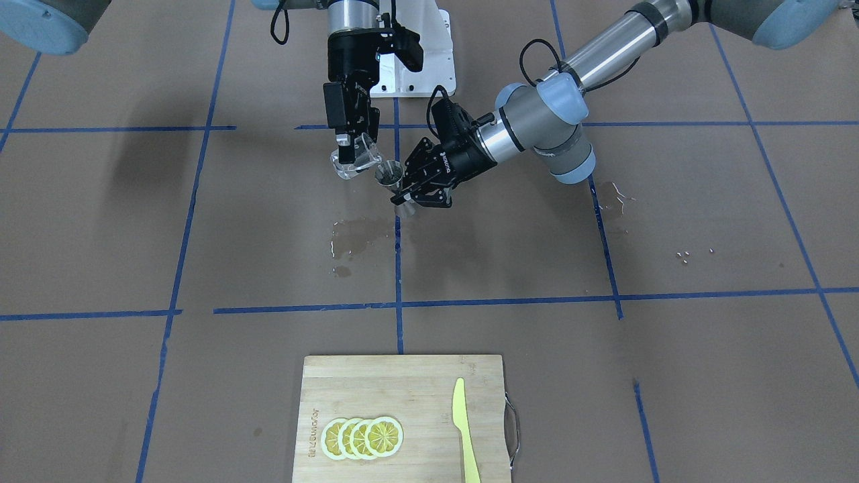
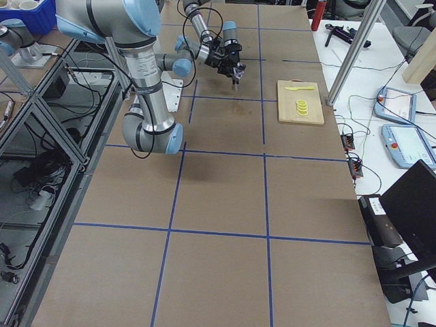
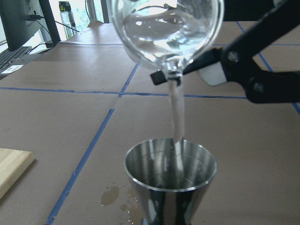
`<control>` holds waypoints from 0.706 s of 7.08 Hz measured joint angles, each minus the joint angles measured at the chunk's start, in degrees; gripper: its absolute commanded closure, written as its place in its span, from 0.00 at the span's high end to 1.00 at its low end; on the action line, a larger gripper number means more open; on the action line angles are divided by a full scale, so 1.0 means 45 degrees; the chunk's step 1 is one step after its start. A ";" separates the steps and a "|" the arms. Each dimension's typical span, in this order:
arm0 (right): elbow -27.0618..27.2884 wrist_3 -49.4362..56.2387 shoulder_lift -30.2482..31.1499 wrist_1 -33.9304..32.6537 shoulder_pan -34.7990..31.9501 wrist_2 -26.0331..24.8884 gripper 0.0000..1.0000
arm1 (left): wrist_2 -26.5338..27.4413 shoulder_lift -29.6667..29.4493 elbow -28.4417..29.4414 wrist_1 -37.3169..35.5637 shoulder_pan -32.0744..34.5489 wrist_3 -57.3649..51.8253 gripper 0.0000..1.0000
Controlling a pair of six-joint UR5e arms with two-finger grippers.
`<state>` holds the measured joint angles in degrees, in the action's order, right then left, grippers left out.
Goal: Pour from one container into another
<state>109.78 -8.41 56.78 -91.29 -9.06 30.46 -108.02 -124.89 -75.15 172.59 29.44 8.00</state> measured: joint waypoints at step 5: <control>-0.0006 0.0354 -0.0016 -0.0002 0.0001 -0.0010 0.00 | 0.0000 0.0000 -0.0018 0.0007 0.0000 0.0000 0.00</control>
<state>109.75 -6.82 56.71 -91.29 -9.05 30.41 -108.02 -124.89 -75.23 172.62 29.44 8.00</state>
